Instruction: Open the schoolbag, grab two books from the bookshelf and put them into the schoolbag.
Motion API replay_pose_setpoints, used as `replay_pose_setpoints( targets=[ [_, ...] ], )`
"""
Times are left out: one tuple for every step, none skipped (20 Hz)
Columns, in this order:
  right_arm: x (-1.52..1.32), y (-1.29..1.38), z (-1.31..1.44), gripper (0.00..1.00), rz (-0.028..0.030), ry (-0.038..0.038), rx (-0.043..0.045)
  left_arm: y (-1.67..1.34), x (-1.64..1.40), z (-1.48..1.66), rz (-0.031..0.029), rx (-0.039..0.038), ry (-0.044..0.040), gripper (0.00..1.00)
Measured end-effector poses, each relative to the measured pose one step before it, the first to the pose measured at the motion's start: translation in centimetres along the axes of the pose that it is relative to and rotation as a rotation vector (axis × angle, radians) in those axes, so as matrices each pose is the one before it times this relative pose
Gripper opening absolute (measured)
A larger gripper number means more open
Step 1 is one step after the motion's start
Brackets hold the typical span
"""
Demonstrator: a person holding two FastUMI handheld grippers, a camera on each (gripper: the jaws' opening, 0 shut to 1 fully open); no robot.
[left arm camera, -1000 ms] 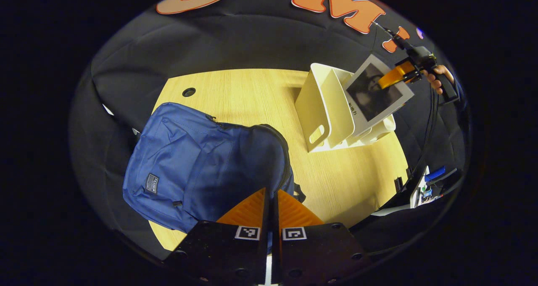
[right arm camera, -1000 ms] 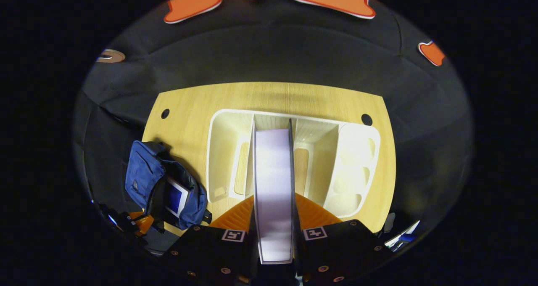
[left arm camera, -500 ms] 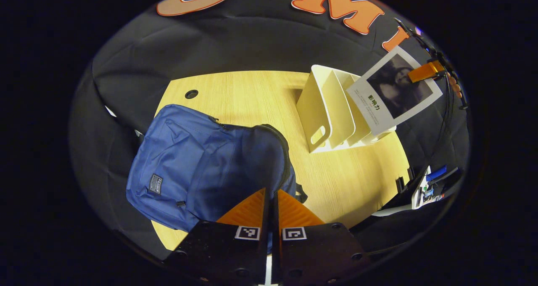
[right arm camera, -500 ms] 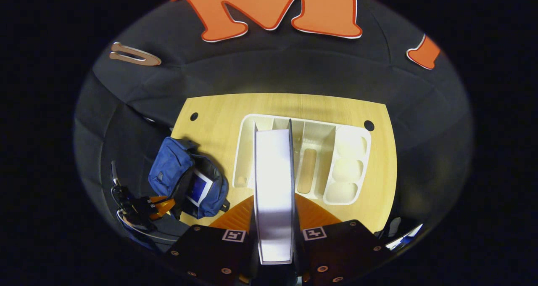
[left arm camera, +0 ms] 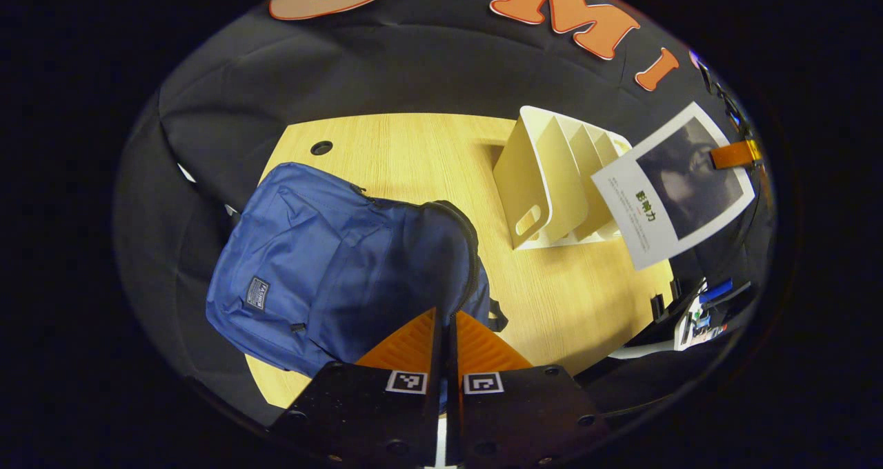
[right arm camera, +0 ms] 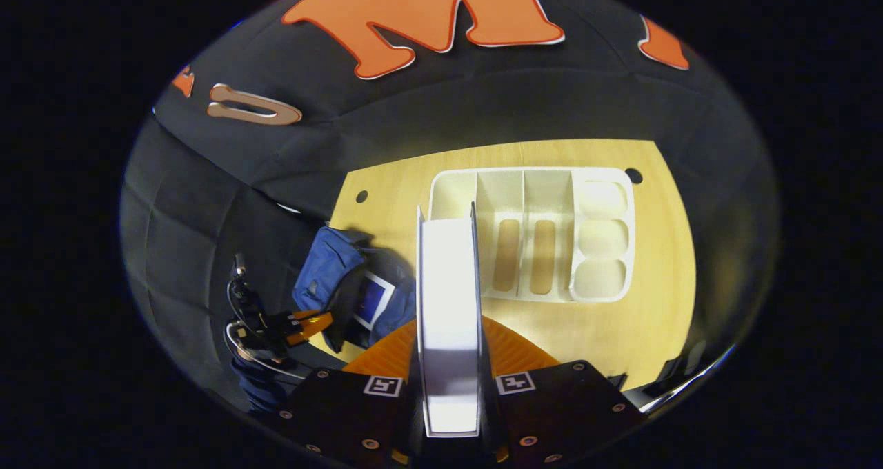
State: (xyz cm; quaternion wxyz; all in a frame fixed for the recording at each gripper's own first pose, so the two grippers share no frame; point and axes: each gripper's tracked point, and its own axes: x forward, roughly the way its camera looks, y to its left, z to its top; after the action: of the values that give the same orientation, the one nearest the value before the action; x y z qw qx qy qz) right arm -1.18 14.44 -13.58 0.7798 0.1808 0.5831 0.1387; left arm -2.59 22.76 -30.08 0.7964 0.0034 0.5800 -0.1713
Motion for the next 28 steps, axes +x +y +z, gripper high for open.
replay_pose_setpoints(
  targets=[
    [0.579,-0.473,-0.669,0.34,0.00818,0.00313,0.02612,0.163,0.101,-0.095,0.00144,-0.00038,0.00236,0.05],
    [0.757,-0.562,-0.635,0.34,0.00006,0.00545,0.01963,-0.029,0.046,-0.073,0.00245,0.00118,0.00555,0.05],
    [0.649,-0.562,-0.671,0.33,-0.00412,0.00692,0.01466,-0.161,0.063,0.056,0.00052,0.00115,0.00374,0.05],
    [0.936,-0.089,-0.823,0.33,0.00459,0.01279,0.00863,-0.016,0.13,-0.203,-0.0005,0.00121,0.00441,0.05],
    [0.63,-0.209,-0.84,0.43,0.01531,0.01702,0.02223,-0.01,0.001,-0.122,0.00201,0.0012,0.00384,0.05],
    [0.561,-0.046,-0.726,0.33,0.02512,0.01663,0.02991,0.013,0.048,-0.123,0.0029,0.00349,0.00386,0.05],
    [0.391,0.171,-0.601,0.32,0.03287,0.01162,0.02497,-0.014,0.057,-0.025,0.0022,0.00098,0.00369,0.05],
    [0.388,0.289,-0.511,0.32,0.03478,0.00434,0.02224,-0.106,-0.025,0.139,0.00192,0.00329,0.00341,0.05],
    [0.426,0.343,-0.42,0.32,0.03343,0.00064,0.02142,0.094,0.077,-0.222,0.00375,0.00039,0.00332,0.05],
    [0.519,0.288,-0.438,0.32,0.02905,0.00111,0.01983,0.026,0.035,-0.078,0.00331,-0.00116,0.00325,0.05],
    [0.303,-0.023,-0.13,0.32,0.02332,-0.00433,0.0218,0.031,-0.012,-0.044,0.00324,-0.00123,0.00194,0.05],
    [0.335,0.045,-0.243,0.32,0.01918,-0.00326,0.02106,0.0,-0.093,-0.022,0.00282,0.00032,0.0027,0.05],
    [0.5,-0.038,-0.209,0.32,0.01814,-0.0056,0.02145,0.066,-0.116,0.012,0.00287,0.00243,0.00077,0.05],
    [0.566,-0.192,-0.241,0.32,0.01986,-0.00898,0.02316,-0.026,-0.096,0.069,0.00039,0.00159,-0.00025,0.05],
    [0.306,-0.065,-0.189,0.31,0.02249,-0.0086,0.02529,-0.065,-0.009,-0.035,-0.00142,-0.00146,-0.00061,0.05],
    [0.388,-0.069,-0.314,0.32,0.02712,-0.00539,0.0229,-0.044,-0.045,0.087,-0.00367,-0.0099,-0.00148,0.05],
    [0.21,-0.079,-0.631,0.32,0.0256,-0.00435,0.02042,-0.083,-0.1,0.02,-0.00983,-0.01588,-0.00405,0.05],
    [0.31,-0.271,-0.502,0.32,0.02482,-0.00643,0.0162,-0.162,-0.102,0.107,-0.01158,-0.01878,-0.00295,0.05],
    [0.359,-0.302,-0.48,0.32,0.02238,-0.00952,0.02785,-0.055,-0.124,0.024,-0.01033,-0.01271,-0.00366,0.05],
    [0.52,-0.298,-0.332,0.31,0.02363,-0.00733,0.02742,0.033,-0.269,0.152,-0.00471,-0.00982,-0.00222,0.05],
    [0.623,-0.25,-0.336,0.31,0.02323,-0.0078,0.03416,0.159,-0.173,0.118,-0.00541,-0.00852,-0.00236,0.05],
    [0.45,-0.167,-0.483,0.31,0.02507,-0.0084,0.02685,0.015,-0.216,0.216,-0.00707,-0.01049,-0.00253,0.05],
    [0.435,-0.086,-0.199,0.31,0.02443,-0.01657,0.02877,-0.045,-0.244,0.211,-0.00774,-0.00933,-0.00321,0.05],
    [0.55,-0.097,-0.44,0.31,0.02611,-0.01009,0.01639,0.013,-0.199,0.257,-0.00787,-0.01032,-0.00048,0.05],
    [0.318,-0.097,-0.416,0.32,0.02245,-0.01256,0.01551,0.153,-0.337,0.195,-0.00121,-0.0026,-0.00184,0.05],
    [0.41,-0.01,-0.367,0.32,0.01851,-0.0039,0.00716,0.148,-0.234,0.223,0.00278,0.00175,0.00072,0.05],
    [0.562,0.127,-0.21,0.32,0.01596,-0.00928,0.0055,-0.027,-0.301,0.272,0.00243,0.0036,-0.00026,0.05],
    [0.768,0.109,-0.405,0.31,0.01469,0.00027,0.00104,-0.005,-0.149,0.226,-0.00037,0.00362,0.00148,0.05]
  ],
)
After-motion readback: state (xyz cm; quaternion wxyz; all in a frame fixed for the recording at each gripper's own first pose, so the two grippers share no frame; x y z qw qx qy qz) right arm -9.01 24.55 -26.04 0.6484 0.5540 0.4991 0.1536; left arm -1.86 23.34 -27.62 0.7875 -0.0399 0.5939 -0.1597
